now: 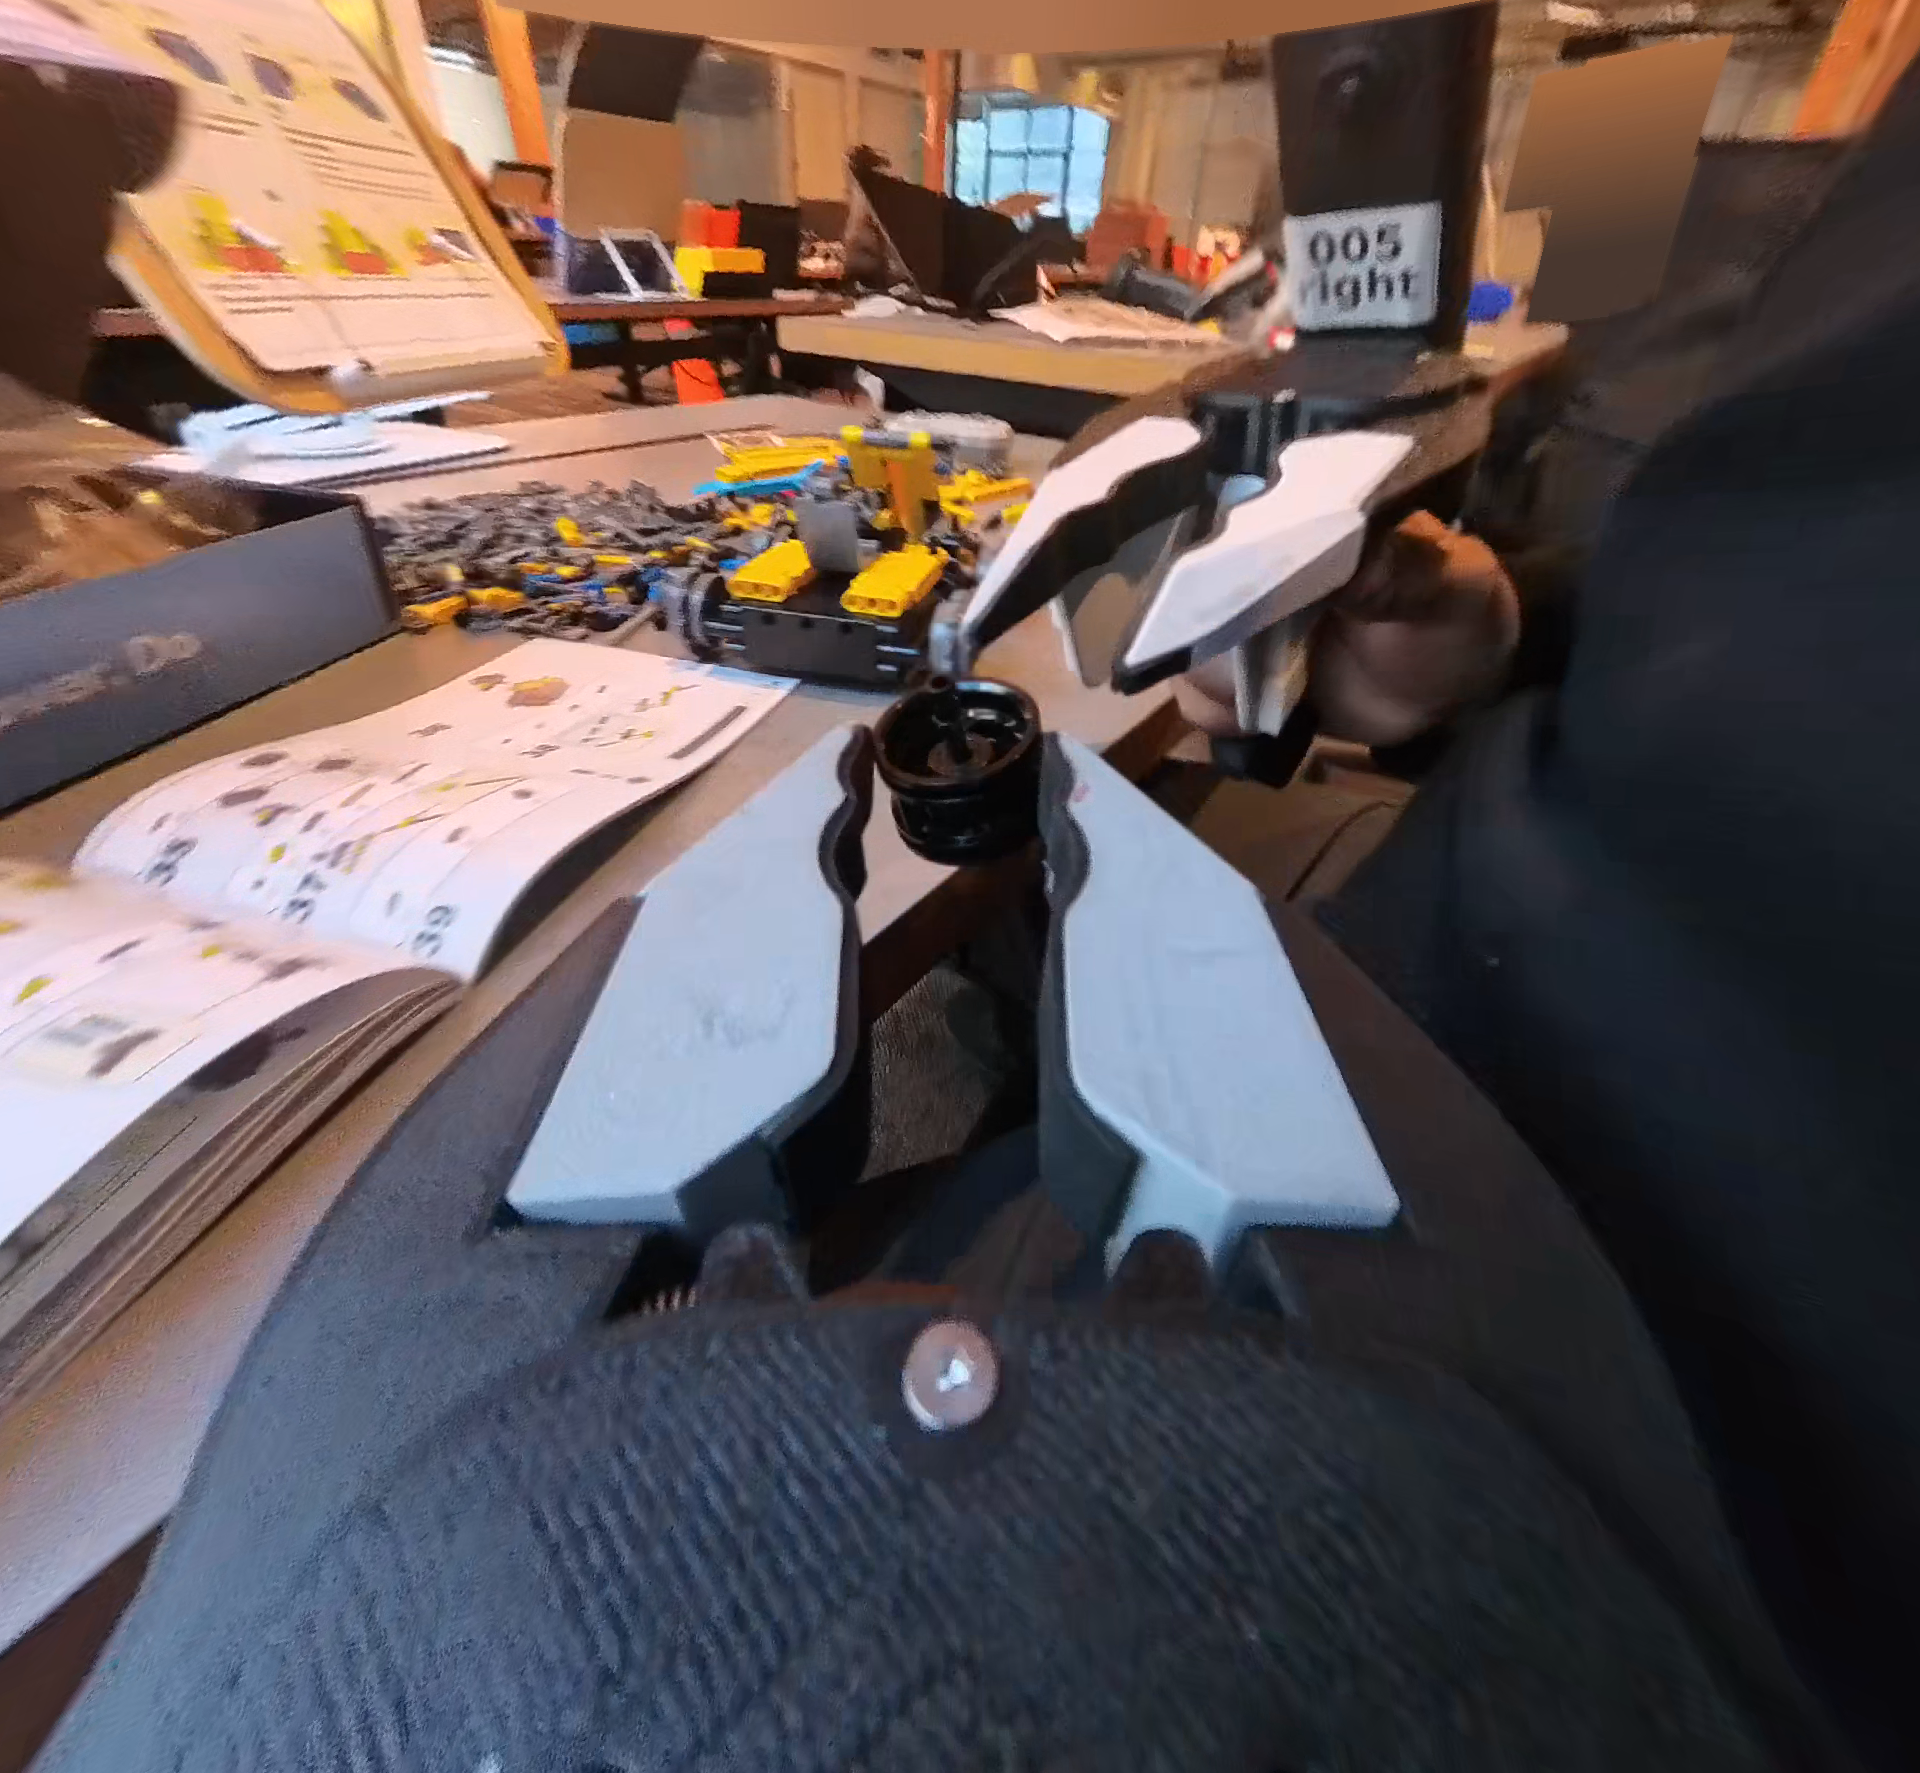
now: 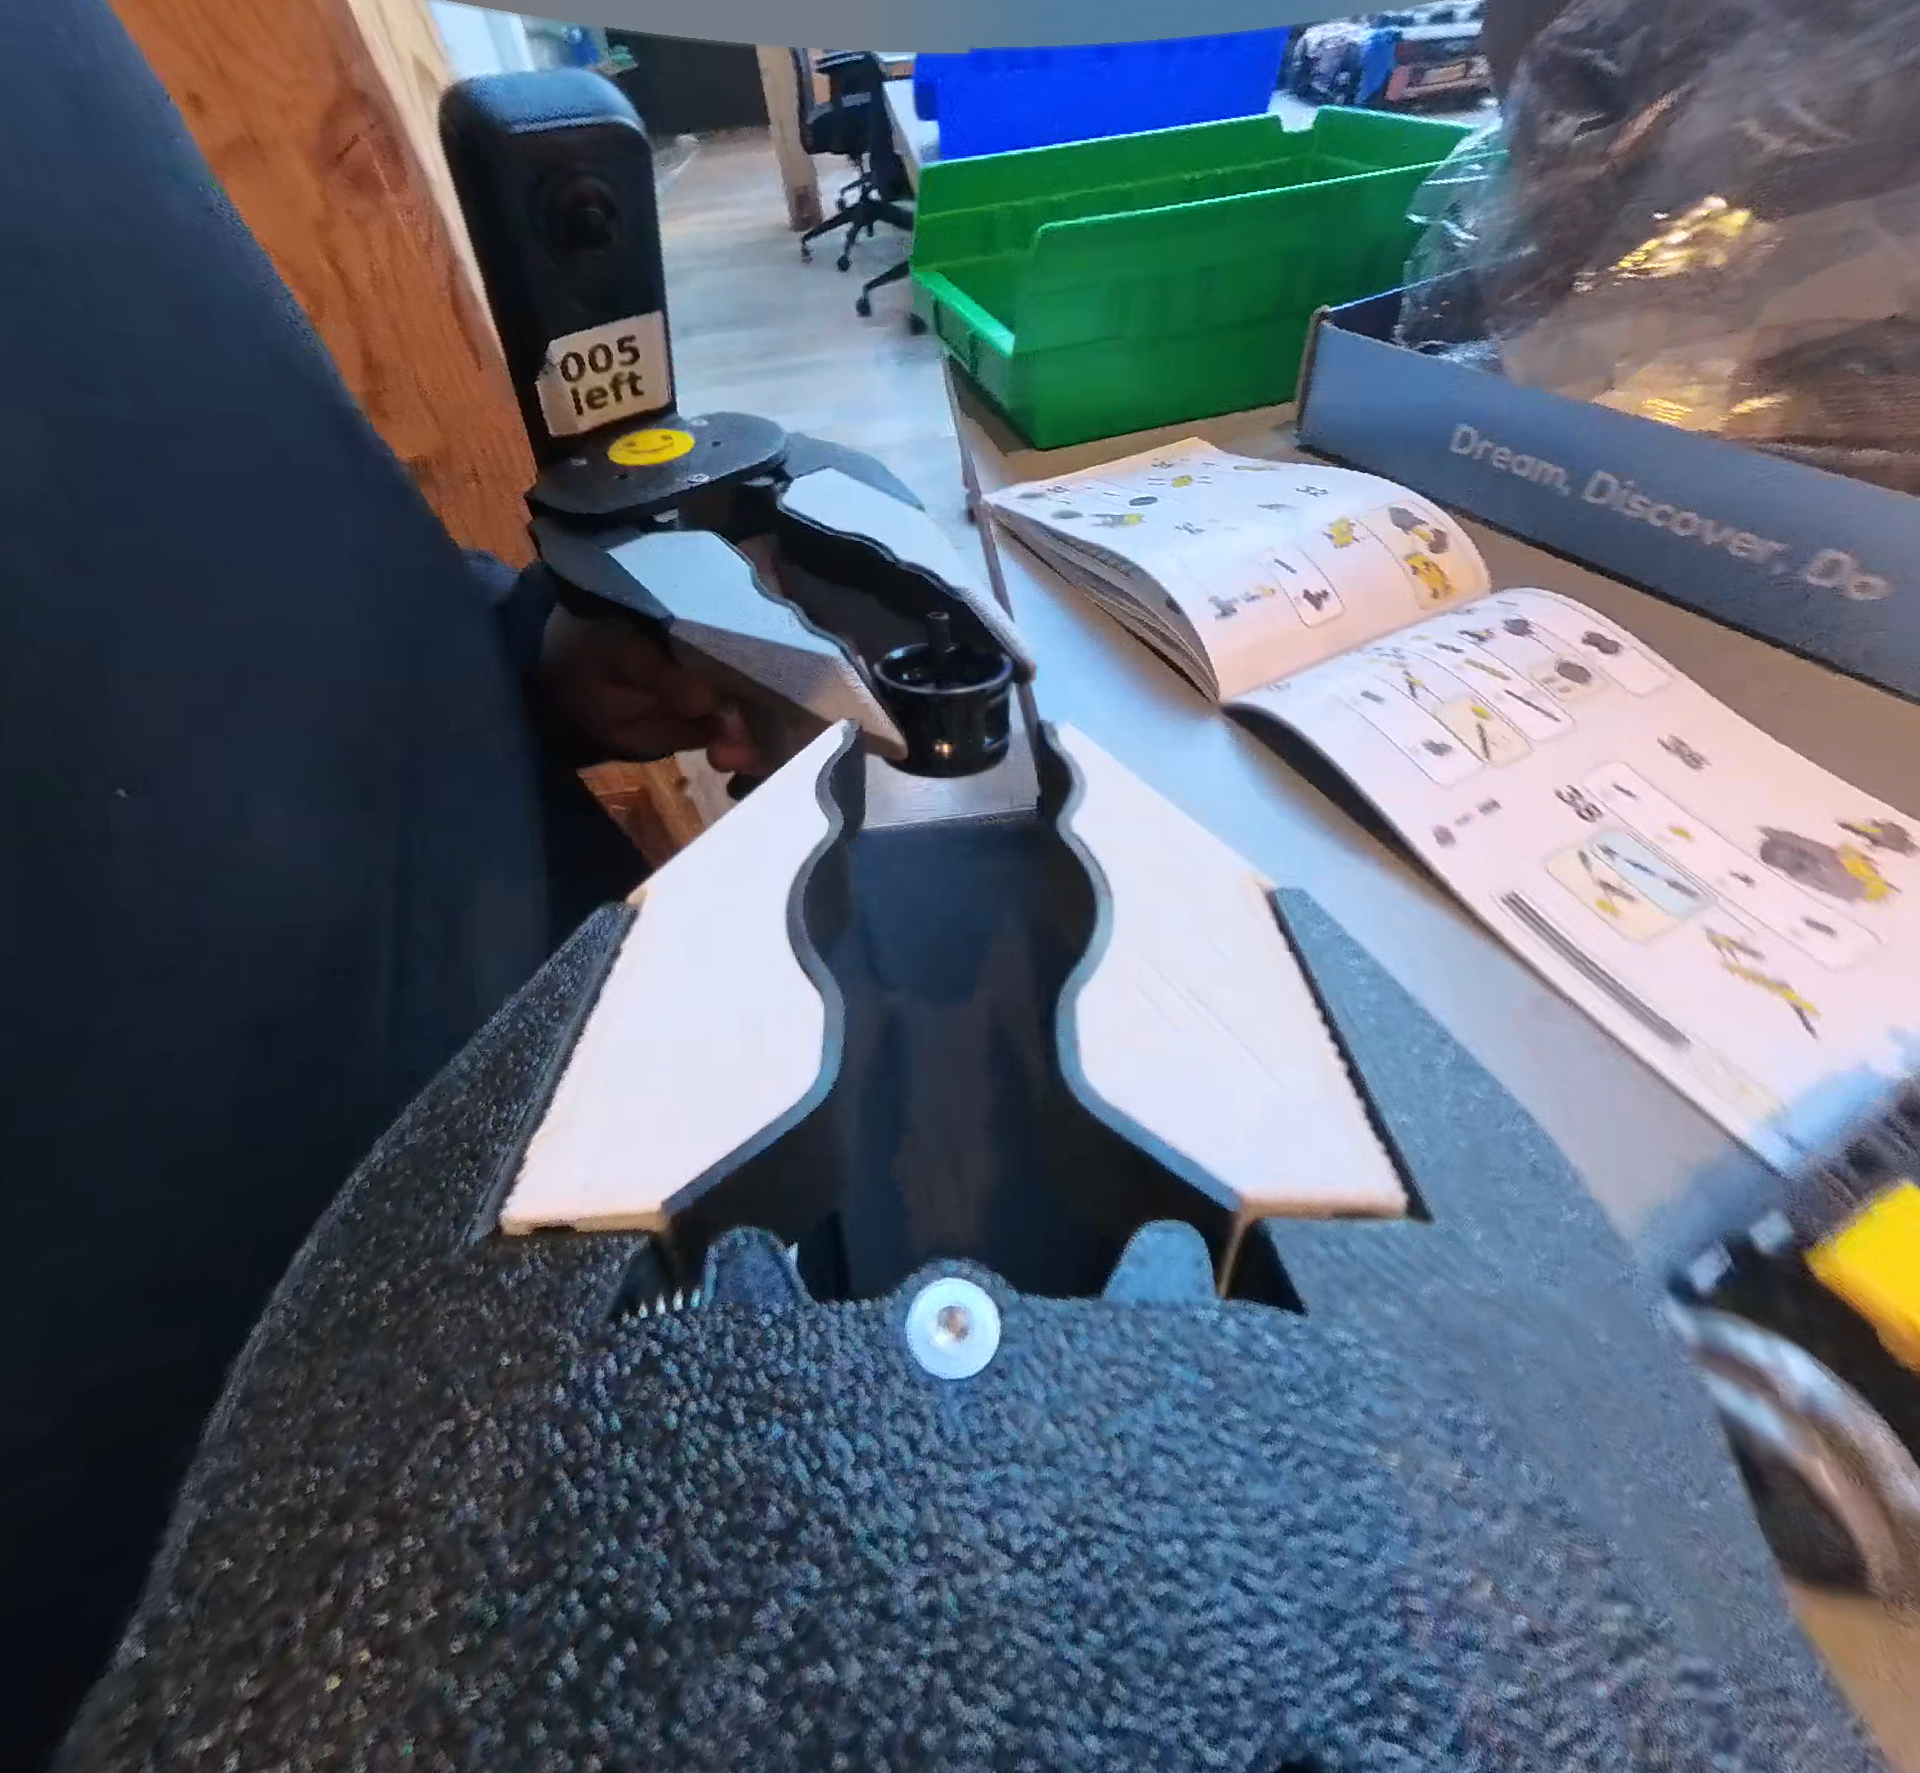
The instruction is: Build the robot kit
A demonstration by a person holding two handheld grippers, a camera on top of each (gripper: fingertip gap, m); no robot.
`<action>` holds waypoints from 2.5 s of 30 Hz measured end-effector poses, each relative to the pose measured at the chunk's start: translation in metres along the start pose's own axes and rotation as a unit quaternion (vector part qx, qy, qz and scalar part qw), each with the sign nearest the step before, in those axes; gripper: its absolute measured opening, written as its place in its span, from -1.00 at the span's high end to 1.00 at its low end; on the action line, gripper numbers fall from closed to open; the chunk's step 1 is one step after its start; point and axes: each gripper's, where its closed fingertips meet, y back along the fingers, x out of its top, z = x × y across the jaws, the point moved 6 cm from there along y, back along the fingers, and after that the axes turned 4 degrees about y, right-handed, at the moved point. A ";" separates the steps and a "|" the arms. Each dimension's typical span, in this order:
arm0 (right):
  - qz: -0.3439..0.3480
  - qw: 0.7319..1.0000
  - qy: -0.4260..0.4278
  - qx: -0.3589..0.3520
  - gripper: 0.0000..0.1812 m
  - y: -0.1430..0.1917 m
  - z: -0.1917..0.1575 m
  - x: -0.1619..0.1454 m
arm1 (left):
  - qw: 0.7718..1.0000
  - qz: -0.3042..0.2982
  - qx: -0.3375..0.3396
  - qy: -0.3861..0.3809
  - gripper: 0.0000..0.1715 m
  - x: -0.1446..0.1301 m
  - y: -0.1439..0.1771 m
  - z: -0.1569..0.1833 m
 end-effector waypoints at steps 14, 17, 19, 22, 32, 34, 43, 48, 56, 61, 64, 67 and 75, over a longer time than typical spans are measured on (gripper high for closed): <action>0.050 0.991 -0.069 -0.106 0.49 0.145 0.014 -0.019 | 0.888 0.081 -0.075 -0.446 0.65 0.034 -0.130 0.083; 0.085 0.987 -0.082 -0.112 0.52 0.165 0.006 -0.023 | 0.868 0.098 -0.094 -0.479 0.65 0.033 -0.154 0.100; 0.094 0.985 -0.082 -0.120 0.56 0.178 0.000 -0.028 | 0.868 0.101 -0.111 -0.473 0.65 0.030 -0.165 0.110; 0.109 0.983 -0.085 -0.123 0.60 0.192 -0.007 -0.037 | 0.866 0.098 -0.131 -0.472 0.65 0.025 -0.176 0.124; 0.112 0.981 -0.134 -0.088 0.68 0.185 -0.005 -0.047 | 0.875 0.076 -0.115 -0.465 0.64 0.009 -0.176 0.125; 0.103 0.983 -0.129 -0.084 0.68 0.175 -0.004 -0.047 | 0.896 0.061 -0.102 -0.429 0.64 0.006 -0.167 0.116; 0.073 0.987 -0.145 0.001 0.65 0.102 0.022 -0.014 | 0.937 0.089 -0.064 -0.331 0.65 0.017 -0.124 0.060; 0.045 0.981 -0.180 0.064 0.54 0.074 0.029 -0.001 | 0.941 0.101 -0.037 -0.320 0.65 0.024 -0.107 0.042; 0.028 0.962 -0.255 0.089 0.60 0.056 0.043 -0.006 | 0.939 0.063 -0.009 -0.337 0.65 0.021 -0.106 0.033; 0.036 0.961 -0.267 0.065 0.61 0.068 0.046 -0.009 | 0.959 0.033 -0.021 -0.279 0.64 0.018 -0.112 0.033; 0.053 0.962 -0.267 0.035 0.61 0.085 0.048 -0.009 | 0.969 -0.005 -0.024 -0.247 0.56 0.012 -0.118 0.031; 0.049 0.964 -0.259 -0.016 0.61 0.100 0.053 -0.017 | 0.976 -0.027 -0.030 -0.213 0.50 0.007 -0.121 0.031; -0.082 0.950 -0.114 -0.278 0.60 0.160 0.075 -0.048 | 0.989 -0.055 -0.080 -0.112 0.51 0.000 -0.118 0.038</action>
